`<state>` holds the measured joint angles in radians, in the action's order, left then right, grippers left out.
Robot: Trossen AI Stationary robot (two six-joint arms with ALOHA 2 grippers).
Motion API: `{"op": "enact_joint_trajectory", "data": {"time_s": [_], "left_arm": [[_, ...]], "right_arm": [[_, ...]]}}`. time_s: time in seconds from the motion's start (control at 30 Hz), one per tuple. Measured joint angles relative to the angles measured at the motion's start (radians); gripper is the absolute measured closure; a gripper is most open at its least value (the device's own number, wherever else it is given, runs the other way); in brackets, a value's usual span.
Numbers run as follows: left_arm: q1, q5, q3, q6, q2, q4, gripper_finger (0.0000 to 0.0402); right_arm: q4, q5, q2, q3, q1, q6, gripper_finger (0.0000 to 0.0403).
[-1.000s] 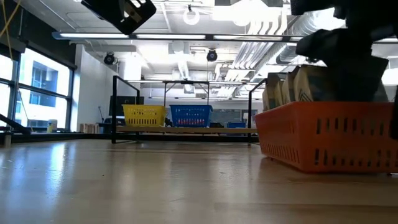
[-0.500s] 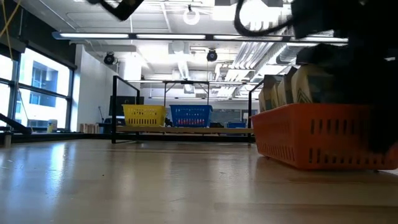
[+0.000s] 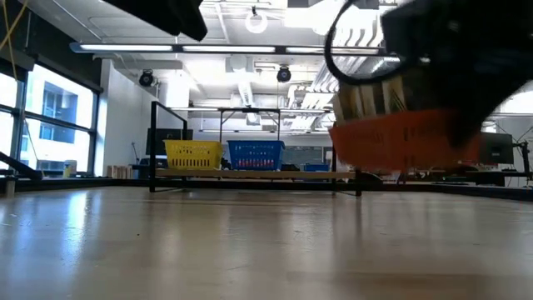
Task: Pick & Place Office Desk Supplies
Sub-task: Put the orange basket on the shelf
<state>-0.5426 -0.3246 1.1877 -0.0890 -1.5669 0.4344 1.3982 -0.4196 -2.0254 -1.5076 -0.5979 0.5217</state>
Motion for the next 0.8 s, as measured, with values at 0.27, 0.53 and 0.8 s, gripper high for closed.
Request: {"op": "enact_joint_trajectory", "data": {"time_s": [0.27,0.53,0.8], "left_arm": [[0.054,0.012,0.000,0.061,0.000,0.047,0.0295],[0.043,0.010,0.000,0.293,0.008,0.161,0.0295],[-0.021,0.005,0.000,0.354,0.031,0.218,0.0295]], "right_arm": [[0.162,-0.137,0.013,-0.151,0.089,-0.056,0.0399],[0.169,-0.248,0.144,-0.178,0.287,-0.108,0.0399],[0.047,-0.209,0.185,-0.178,0.524,-0.331,0.0399]]}}
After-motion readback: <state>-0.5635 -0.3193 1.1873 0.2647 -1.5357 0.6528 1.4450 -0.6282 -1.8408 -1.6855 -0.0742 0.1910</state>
